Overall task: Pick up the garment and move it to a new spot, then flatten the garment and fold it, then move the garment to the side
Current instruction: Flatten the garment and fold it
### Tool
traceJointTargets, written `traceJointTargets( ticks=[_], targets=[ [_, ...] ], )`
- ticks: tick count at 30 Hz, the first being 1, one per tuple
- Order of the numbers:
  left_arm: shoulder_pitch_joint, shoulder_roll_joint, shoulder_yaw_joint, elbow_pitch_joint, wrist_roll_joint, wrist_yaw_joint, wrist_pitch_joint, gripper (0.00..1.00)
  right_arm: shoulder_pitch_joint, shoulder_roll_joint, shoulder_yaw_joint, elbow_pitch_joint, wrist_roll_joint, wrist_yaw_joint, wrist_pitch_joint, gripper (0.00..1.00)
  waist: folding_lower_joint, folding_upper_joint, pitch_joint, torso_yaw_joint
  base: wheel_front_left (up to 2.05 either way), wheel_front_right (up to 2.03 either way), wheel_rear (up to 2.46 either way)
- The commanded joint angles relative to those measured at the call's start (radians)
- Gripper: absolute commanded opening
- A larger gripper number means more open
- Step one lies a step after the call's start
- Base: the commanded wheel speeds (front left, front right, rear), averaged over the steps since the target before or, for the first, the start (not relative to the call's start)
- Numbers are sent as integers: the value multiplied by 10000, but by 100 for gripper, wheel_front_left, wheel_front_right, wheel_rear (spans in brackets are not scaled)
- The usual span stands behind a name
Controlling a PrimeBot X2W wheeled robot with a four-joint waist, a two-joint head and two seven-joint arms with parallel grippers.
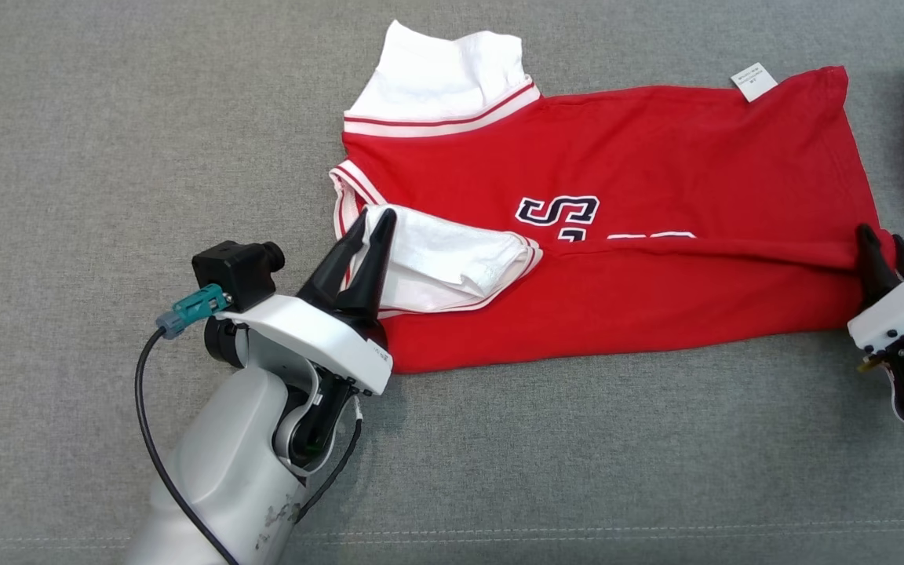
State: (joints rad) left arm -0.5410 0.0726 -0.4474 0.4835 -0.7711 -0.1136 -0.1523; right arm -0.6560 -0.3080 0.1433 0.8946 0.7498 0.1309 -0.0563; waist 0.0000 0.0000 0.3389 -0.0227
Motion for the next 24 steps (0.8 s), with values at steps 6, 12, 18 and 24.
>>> traceJointTargets(
  ticks=[6,12,18,24],
  targets=[
    [-798,38,346,411,457,-51,-814,100,-449,-41,642,-392,277,-2,-1514,100,0,0,81,-110,0,0,0],
    [-583,-21,501,442,982,-57,-1074,100,-22,-326,1336,-943,449,-2,-2025,100,0,0,-167,-159,0,0,0],
    [677,-57,1503,-1048,1877,307,-1090,100,1082,-496,1207,-2915,184,-2,-2051,100,0,0,-568,-232,0,0,0],
    [2437,-177,2084,-2303,2455,503,-1092,100,2609,-141,497,-4380,-561,-2,-2053,100,0,0,-1055,-237,0,0,0]
  ],
)
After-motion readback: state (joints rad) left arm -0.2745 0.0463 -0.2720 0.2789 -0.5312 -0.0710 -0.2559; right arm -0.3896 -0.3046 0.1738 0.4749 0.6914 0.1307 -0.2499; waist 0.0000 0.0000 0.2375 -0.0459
